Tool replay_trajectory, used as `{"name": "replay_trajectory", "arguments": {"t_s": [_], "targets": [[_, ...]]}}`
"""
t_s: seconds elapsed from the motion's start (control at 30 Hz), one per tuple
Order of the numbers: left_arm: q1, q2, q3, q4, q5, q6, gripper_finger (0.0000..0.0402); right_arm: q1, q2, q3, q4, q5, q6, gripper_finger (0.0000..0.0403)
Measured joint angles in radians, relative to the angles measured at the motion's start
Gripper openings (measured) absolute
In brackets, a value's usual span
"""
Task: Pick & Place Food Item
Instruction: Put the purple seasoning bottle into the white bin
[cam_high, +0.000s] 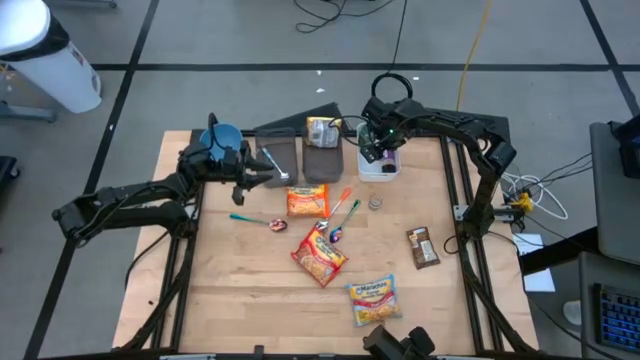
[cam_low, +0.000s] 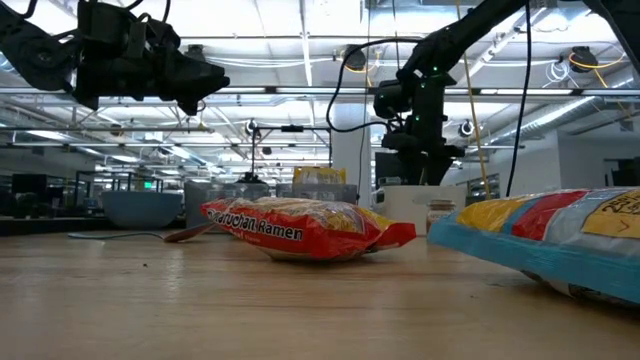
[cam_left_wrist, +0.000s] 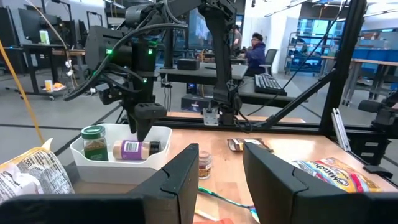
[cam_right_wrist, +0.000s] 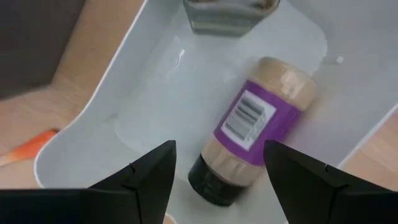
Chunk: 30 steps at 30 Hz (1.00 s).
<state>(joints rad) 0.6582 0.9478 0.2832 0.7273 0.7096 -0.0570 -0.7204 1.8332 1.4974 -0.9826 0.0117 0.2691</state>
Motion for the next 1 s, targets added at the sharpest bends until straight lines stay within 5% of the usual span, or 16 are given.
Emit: {"name": "replay_trajectory", "arguments": {"t_s": [1.0], "targets": [[-0.058, 0.000, 0.001, 0.001, -0.003, 0.007, 0.0131, -0.011, -0.004, -0.144, 0.158, 0.047, 0.056, 0.0238]]}}
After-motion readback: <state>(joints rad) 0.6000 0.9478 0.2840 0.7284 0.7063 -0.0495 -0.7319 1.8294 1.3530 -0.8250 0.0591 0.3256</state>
